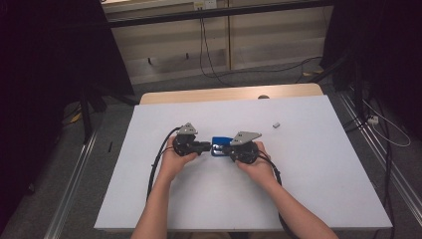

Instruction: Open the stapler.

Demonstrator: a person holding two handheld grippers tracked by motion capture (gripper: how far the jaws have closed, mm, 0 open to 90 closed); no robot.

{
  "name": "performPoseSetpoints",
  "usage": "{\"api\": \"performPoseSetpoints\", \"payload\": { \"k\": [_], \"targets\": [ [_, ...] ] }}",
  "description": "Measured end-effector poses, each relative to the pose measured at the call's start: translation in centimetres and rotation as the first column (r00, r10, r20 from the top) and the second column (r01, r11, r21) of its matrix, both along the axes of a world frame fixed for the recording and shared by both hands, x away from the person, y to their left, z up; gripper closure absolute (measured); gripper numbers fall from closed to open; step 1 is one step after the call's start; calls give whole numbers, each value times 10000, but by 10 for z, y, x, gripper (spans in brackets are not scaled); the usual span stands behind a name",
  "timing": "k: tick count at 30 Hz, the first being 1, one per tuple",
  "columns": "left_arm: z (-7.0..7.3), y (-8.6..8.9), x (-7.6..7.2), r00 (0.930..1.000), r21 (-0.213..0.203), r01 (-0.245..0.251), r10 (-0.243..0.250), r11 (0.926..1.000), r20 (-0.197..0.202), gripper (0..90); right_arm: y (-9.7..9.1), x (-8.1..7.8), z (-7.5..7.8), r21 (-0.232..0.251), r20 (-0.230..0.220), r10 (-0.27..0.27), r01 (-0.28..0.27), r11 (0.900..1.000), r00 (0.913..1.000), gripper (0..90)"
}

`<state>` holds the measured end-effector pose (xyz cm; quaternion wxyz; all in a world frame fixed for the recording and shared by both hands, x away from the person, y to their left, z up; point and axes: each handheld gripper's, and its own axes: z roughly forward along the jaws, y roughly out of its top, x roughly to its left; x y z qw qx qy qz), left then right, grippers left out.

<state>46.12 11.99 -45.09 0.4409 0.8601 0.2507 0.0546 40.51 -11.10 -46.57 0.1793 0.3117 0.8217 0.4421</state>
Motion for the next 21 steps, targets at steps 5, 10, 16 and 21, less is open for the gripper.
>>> {"api": "performPoseSetpoints", "payload": {
  "k": [5, 10, 16, 21],
  "targets": [
    [0, 0, 2, 9999, -54, -101, 102, 9999, 132, 899, -3, 0, -2, -392, -302, 145, -157, 9991, 9994, 900],
    [2, -4, 3, 9996, 16, 49, -50, 10000, 289, 900, 3, -5, -2, -923, 149, 302, -287, 9953, 9994, 900],
    [1, -3, 5, 9997, -136, 64, -61, 9999, 221, 900, -2, 3, 3, -231, 262, 26, -20, 9997, 9997, 900],
    [0, -3, 6, 9998, -253, 35, -30, 9997, 194, 900, 1, 3, -2, -912, 590, 171, -117, 9958, 9981, 900]
  ]
}}
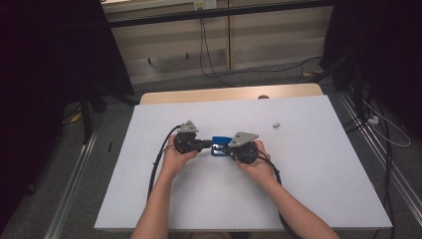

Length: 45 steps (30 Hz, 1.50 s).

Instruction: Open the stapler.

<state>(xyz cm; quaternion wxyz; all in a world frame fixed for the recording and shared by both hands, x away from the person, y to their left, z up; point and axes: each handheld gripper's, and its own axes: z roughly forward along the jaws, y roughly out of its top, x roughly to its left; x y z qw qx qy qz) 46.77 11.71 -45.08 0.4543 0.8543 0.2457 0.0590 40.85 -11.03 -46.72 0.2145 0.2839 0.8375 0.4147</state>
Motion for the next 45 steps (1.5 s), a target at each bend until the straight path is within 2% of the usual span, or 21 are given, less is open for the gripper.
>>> {"api": "performPoseSetpoints", "payload": {
  "k": [3, 8, 11, 15, 17, 21, 23, 28, 33, 36, 38, 40, 43, 45],
  "targets": [
    [1, 0, 0, 10000, -21, 40, -40, 10000, -31, 900, -1, 1, 0, 62, -153, 28, -27, 10000, 9999, 900],
    [9, 0, 0, 10000, -636, 8, -5, 9980, 53, 900, -2, 2, 0, 92, -236, 32, -30, 10000, 9997, 900],
    [13, -1, 0, 9999, -788, 12, -3, 9969, 103, 900, -2, 1, 0, 113, -285, -13, 16, 9999, 9996, 900],
    [17, -2, 0, 9998, -1046, 126, -107, 9944, 189, 900, -3, 3, 0, 341, -588, -78, 98, 9994, 9982, 900],
    [18, -2, 0, 9998, -1166, 135, -113, 9931, 193, 900, -3, 3, 1, 390, -538, -138, 159, 9991, 9985, 900],
    [19, -2, 0, 9997, -1218, 198, -176, 9924, 184, 900, 3, -1, 6, 1065, -289, -312, 341, 9937, 9991, 900],
    [19, -2, 0, 9997, -1235, 187, -163, 9922, 200, 900, 8, -1, 8, 1074, -30, -487, 487, 9930, 9988, 900],
    [17, -1, 2, 9992, -1195, 279, -242, 9924, 322, 898, 15, 0, 7, 1589, 202, -944, 901, 9832, 9953, 900],
    [15, -1, 3, 9991, -1222, 232, -188, 9922, 374, 896, 18, 0, 4, 1749, 369, -1238, 1155, 9778, 9916, 900],
    [15, -1, 2, 9993, -1294, 147, -102, 9915, 351, 895, 21, -2, 4, 1651, 564, -1371, 1262, 9782, 9889, 900],
    [13, -1, 3, 9995, -1341, 130, -90, 9909, 304, 894, 21, -2, 4, 1789, 613, -1442, 1312, 9751, 9877, 900],
    [11, -2, 3, 9995, -1159, 242, -214, 9930, 250, 892, 21, -3, 5, 1857, 794, -1539, 1371, 9730, 9849, 900],
    [8, -6, 3, 9996, -1089, 241, -224, 9938, 169, 892, 21, -4, 5, 1878, 775, -1567, 1400, 9722, 9846, 900],
    [6, -9, 2, 9994, -857, 295, -280, 9959, 196, 892, 21, -4, 6, 1862, 805, -1567, 1396, 9725, 9844, 900]
  ]
}}
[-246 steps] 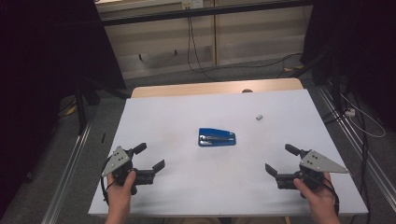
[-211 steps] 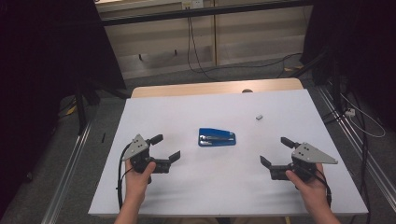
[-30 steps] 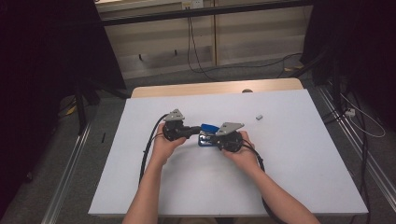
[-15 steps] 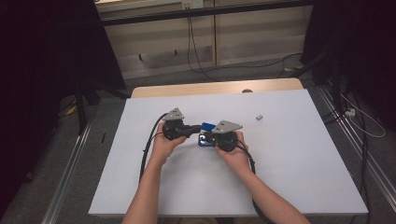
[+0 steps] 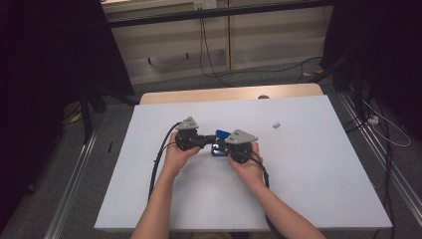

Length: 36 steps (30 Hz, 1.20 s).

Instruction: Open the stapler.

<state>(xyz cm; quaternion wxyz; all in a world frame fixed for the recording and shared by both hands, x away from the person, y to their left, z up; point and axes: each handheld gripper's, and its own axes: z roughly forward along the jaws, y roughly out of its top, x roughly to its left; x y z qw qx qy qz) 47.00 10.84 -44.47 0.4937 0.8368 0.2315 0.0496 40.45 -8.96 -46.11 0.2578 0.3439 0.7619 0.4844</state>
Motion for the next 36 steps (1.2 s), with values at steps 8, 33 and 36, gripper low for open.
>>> {"api": "performPoseSetpoints", "payload": {
  "k": [8, 33, 36],
  "targets": [
    [-6, -2, -1, 9999, 226, -93, 95, 9997, -87, 900, -1, -1, 3, -99, 278, -185, 188, 9998, 9994, 900],
    [-11, -2, -4, 9997, 216, -231, 228, 9995, 119, 900, -22, -4, 35, -1054, 1059, -1560, 1671, 9803, 9821, 900],
    [-11, -2, -3, 9997, 208, -229, 227, 9995, 106, 900, -30, -6, 36, -1085, 1089, -1713, 1830, 9771, 9792, 900]
  ]
}}
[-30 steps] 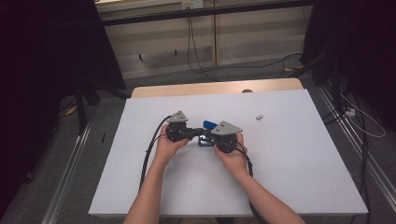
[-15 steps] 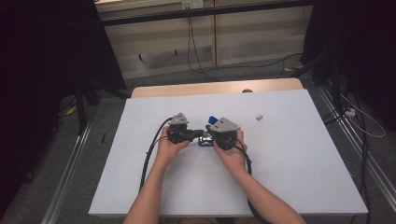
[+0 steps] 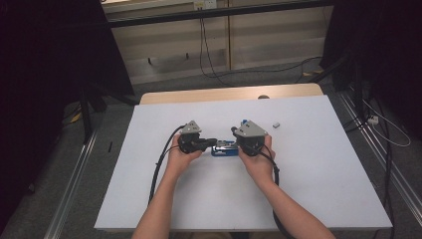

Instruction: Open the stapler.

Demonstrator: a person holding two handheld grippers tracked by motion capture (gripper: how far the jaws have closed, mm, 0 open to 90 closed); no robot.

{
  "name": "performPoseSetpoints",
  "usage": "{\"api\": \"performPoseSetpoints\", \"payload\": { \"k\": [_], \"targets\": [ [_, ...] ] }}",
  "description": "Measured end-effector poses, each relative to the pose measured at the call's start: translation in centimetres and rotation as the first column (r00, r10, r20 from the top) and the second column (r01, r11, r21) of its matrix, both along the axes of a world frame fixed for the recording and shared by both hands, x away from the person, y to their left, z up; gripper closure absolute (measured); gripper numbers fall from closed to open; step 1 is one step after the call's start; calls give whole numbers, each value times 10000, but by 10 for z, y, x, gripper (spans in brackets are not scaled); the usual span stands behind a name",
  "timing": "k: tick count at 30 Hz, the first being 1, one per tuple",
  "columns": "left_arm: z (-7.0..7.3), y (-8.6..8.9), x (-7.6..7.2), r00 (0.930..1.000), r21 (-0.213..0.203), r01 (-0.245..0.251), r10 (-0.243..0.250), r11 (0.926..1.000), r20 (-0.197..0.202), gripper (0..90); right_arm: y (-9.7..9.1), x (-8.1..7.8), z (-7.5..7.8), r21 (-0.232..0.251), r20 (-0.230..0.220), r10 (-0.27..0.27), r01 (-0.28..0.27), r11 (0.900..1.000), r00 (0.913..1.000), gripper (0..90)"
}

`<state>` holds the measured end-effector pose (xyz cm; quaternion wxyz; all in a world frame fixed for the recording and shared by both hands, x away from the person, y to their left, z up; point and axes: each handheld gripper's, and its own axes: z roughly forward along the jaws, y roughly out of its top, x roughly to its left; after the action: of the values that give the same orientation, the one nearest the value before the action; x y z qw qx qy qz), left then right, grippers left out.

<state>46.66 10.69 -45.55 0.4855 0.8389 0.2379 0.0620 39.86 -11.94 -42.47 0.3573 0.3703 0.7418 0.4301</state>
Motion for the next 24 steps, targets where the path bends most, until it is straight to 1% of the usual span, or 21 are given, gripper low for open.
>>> {"api": "performPoseSetpoints", "payload": {
  "k": [2, 4, 5, 7, 10, 12, 16, 19, 21, 24],
  "targets": [
    [0, 0, 0, 10000, 11, -1, 1, 10000, -2, 900, -5, -1, 0, -10, -17, -145, 145, 9999, 9999, 900],
    [0, 0, 0, 10000, 41, 6, -6, 10000, 12, 900, -10, -2, 1, -297, 128, -341, 345, 9990, 9993, 900],
    [0, 0, 0, 10000, 11, 5, -6, 10000, 25, 900, -13, -2, 1, -373, 120, -422, 427, 9984, 9990, 900],
    [0, 0, 0, 10000, -2, 22, -22, 10000, -3, 900, -22, 0, 1, -186, 3, -505, 505, 9986, 9987, 900],
    [0, 1, 0, 10000, -41, 56, -56, 10000, -35, 900, -32, -1, 0, -272, -91, -715, 713, 9971, 9974, 900],
    [0, 1, 0, 10000, -51, 60, -60, 10000, -23, 900, -40, 0, -3, 0, -237, -757, 757, 9971, 9968, 900],
    [-1, 1, 0, 10000, -105, 23, -24, 9999, -63, 900, -49, 1, -11, 104, -595, -905, 913, 9958, 9941, 900],
    [-1, 1, 0, 9999, -121, -8, 7, 9999, -107, 900, -52, 2, -16, 14, -690, -1006, 1009, 9949, 9925, 900],
    [-1, 1, 0, 10000, -112, 1, -2, 9999, -99, 900, -55, 4, -20, 90, -835, -1000, 1011, 9948, 9915, 900],
    [-1, 1, 0, 10000, -112, 6, -8, 9999, -96, 900, -58, 5, -27, -36, -1045, -1013, 1014, 9948, 9894, 900]
  ]
}}
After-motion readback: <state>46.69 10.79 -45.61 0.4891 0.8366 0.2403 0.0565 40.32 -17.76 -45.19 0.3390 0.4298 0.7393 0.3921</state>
